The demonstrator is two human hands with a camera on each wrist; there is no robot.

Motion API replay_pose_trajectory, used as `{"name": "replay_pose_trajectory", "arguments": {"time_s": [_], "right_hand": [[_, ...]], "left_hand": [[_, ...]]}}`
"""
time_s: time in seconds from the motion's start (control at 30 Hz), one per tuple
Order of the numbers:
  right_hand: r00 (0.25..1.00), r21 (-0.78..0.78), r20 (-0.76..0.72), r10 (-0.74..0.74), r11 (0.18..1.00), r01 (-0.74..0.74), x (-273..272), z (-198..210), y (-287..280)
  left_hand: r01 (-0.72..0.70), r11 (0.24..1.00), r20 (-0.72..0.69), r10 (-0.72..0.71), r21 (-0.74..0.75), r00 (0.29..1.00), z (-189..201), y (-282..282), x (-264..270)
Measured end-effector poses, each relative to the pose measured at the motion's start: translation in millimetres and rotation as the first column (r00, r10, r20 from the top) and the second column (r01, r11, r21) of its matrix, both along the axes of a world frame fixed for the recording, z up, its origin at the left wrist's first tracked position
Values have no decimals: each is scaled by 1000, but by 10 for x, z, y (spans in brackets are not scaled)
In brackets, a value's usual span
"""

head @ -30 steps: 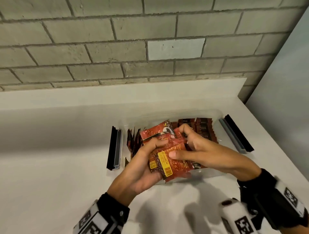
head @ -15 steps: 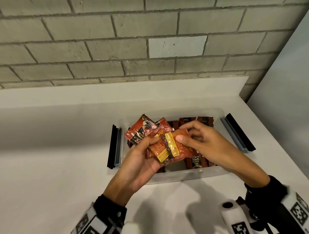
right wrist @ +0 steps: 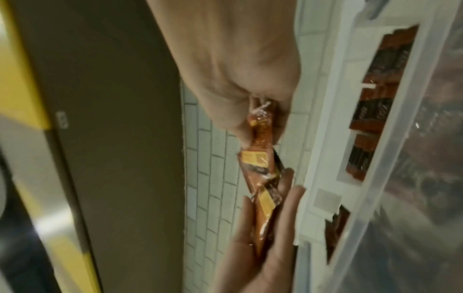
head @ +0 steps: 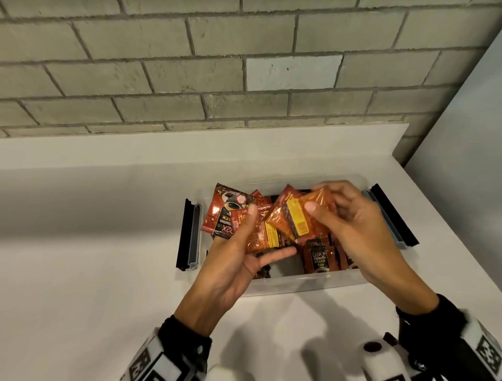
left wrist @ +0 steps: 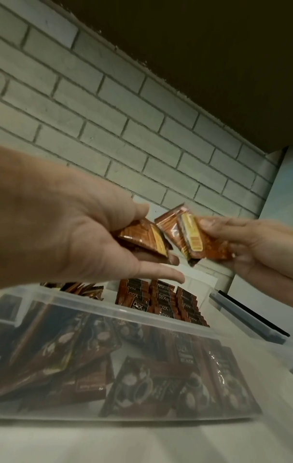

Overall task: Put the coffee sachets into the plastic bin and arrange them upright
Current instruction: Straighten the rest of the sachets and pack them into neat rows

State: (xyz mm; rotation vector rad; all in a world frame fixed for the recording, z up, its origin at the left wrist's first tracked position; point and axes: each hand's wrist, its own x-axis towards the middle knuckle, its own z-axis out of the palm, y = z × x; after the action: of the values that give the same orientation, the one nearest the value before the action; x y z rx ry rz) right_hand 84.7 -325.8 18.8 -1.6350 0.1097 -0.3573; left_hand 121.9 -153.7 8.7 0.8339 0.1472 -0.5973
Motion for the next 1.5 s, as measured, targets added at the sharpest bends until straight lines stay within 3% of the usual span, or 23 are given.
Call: {"name": "replay_pose_trajectory", "arguments": {"time_s": [0.07,0.1,0.17,0.2,0.3,0.47,0.53,0.57,0.63,0.7,0.77,0.9,1.03,1.27,1.4,1.5], "right_hand": [[976,-205,217,-18,977,63,-47,64,0],[941,-384,335,38,918,99,-60,67,-4],[857,-682,450,253,717,146,-57,-43,-34],[828,-754,450,336,640,150,-48,-110,-51],[803,-829,428,416,533,166,-46,-234,-91],[806,-833,409,427,535,140,-65,-285,-107],[857,-777,372,357,625,78,-110,-293,-96],[898,-693,327,296,720,15,-146,-286,-96],[955,-380,216,201,919,-107,-193,-225,-103],[982,-125,131,134,985,-117,-175,-136,-118],[993,-84,49,104,991,-100,-119,-60,-122],[979,-120,-66,195,972,-202,-14,23,-42],[984,-94,-110,142,984,-152,16,20,-11],[982,166,-187,0,986,32,-22,-109,-74],[963,364,-246,107,931,-10,-110,-143,-50],[942,397,-291,169,917,-42,-124,-174,-1]], "left_hand": [[25,1000,-17,-25,-17,1000,-4,36,5],[38,999,-22,-39,-22,999,-2,49,6],[56,998,-17,-56,-24,998,23,64,10],[61,998,-6,-61,-25,998,42,70,12],[98,995,54,-97,-18,994,76,83,9],[74,996,90,-78,46,993,55,81,24],[34,999,102,-37,33,994,55,85,45],[18,999,107,-21,28,994,57,89,56],[10,999,122,-15,38,992,54,100,71],[21,998,133,-30,66,991,50,107,76],[36,995,146,-50,97,988,51,94,66],[52,991,157,-70,121,985,58,53,31],[24,995,140,-36,92,989,42,49,37],[-119,992,64,116,47,991,18,71,71],[-186,983,-3,186,-3,983,4,27,86],[-180,983,-43,178,-48,983,0,-45,64]]}}
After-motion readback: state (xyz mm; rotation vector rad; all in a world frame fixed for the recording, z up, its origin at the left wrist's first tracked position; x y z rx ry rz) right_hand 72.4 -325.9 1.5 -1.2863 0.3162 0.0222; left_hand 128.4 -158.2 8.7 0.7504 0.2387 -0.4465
